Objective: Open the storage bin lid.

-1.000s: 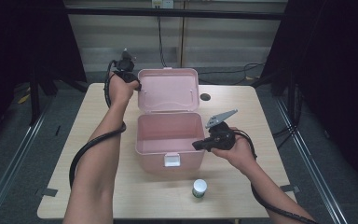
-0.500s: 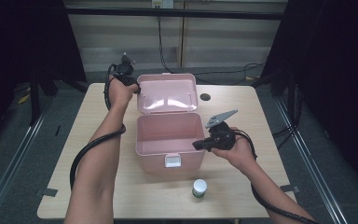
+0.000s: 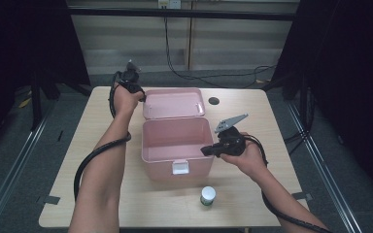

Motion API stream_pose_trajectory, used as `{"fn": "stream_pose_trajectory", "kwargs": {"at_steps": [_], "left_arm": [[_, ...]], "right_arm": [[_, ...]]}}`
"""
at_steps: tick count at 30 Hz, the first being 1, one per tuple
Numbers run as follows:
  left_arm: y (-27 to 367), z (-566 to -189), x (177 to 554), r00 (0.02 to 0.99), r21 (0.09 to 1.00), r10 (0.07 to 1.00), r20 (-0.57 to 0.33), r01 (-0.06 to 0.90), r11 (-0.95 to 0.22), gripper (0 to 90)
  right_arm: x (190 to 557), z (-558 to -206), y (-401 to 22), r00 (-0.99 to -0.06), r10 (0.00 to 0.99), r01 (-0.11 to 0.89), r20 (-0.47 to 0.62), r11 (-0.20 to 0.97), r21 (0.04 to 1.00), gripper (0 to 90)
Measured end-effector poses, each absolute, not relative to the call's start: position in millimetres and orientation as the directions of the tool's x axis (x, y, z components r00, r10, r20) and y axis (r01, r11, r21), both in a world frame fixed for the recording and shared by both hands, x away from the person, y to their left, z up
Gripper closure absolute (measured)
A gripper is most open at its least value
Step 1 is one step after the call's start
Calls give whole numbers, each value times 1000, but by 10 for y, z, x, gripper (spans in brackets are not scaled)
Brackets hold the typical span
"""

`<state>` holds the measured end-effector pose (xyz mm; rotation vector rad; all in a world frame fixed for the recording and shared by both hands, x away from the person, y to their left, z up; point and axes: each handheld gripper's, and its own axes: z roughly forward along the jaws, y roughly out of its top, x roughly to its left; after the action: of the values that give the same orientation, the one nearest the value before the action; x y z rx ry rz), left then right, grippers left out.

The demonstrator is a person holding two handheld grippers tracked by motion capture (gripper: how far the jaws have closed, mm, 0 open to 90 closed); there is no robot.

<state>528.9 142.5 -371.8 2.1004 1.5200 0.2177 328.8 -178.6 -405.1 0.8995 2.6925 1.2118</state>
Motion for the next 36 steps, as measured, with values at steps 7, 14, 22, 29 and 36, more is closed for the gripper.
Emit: {"fn": "stream_pose_trajectory", "kwargs": {"at_steps": [7, 14, 22, 29, 36], "left_arm": [[1464, -3735, 5256, 353, 502, 917, -188, 837, -220, 816], [1468, -3728, 5213, 354, 481, 913, -202, 848, -222, 771], [1499, -3694, 5138, 341, 464, 911, -231, 862, -205, 662], [1540, -3670, 5055, 324, 455, 910, -258, 872, -182, 546], [1624, -3647, 4964, 330, 468, 913, -239, 863, -190, 424]], "right_arm": [[3286, -4045, -1780, -828, 532, 488, 177, 528, 695, 900], [3287, -4038, -1769, -829, 533, 487, 171, 536, 689, 900], [3283, -4030, -1754, -828, 537, 486, 160, 546, 682, 900], [3274, -4026, -1745, -823, 547, 490, 154, 547, 678, 900], [3263, -4022, -1738, -822, 551, 489, 145, 552, 675, 900]]}}
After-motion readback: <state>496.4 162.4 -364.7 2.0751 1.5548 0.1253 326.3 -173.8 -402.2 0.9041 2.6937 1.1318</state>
